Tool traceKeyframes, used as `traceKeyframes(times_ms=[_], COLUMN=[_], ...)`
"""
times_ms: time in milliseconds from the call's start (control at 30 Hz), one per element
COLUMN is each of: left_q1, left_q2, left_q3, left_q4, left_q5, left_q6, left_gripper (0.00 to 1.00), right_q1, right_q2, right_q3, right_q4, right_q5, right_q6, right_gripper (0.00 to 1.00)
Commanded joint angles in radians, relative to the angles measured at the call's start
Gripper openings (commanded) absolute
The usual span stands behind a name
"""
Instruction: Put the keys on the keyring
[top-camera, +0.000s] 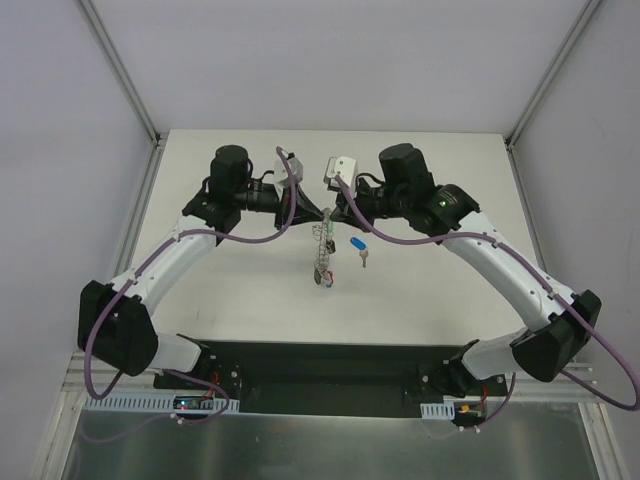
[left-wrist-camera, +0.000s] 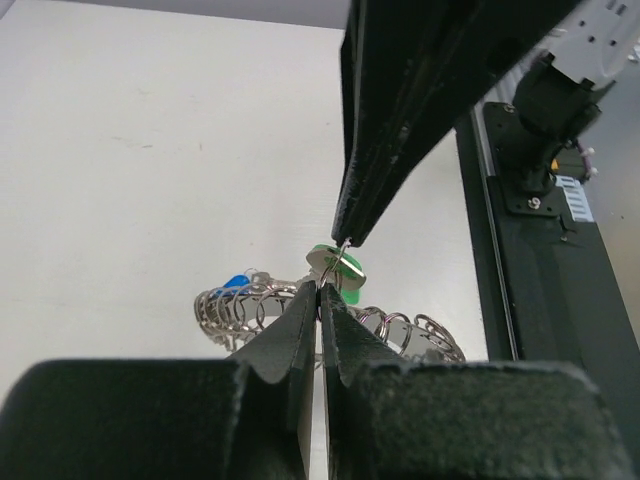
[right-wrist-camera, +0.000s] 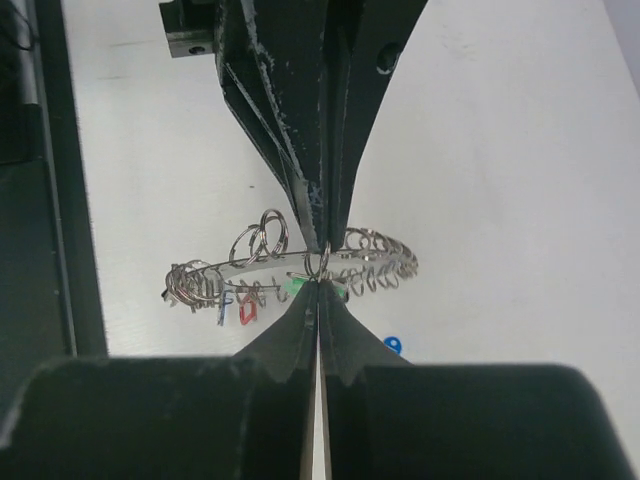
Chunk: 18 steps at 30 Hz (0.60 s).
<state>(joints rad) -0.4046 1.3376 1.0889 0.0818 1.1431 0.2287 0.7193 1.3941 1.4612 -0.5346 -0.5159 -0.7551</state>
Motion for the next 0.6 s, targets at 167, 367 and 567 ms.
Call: traceKeyframes(times_ms=[167,367,567], left_q1=[0.018,0.018,0.018], left_q2=[0.118,0.141,0.12], left_q3=[0.08,0.059,0.029], left_q4=[0.363,0.513,0.57], left_q5=[-0.108,-0.132,-0.163], left_q6=[-0.29,-0.423,-0.499], left_gripper=[0.0,0.0,0.0], right_q1=[-0.031,-0.024,0.012], right_q2=[0.043,0.022,0.014], right_q3=[-0.025,-0.107,-0.162], right_q4=[0.096,0.203,0.231], right_q5=[0.114,0.162,0.257], right_q6=[-0.063,-0.026,-0.055], right_gripper=[0.01,0.01,0.01])
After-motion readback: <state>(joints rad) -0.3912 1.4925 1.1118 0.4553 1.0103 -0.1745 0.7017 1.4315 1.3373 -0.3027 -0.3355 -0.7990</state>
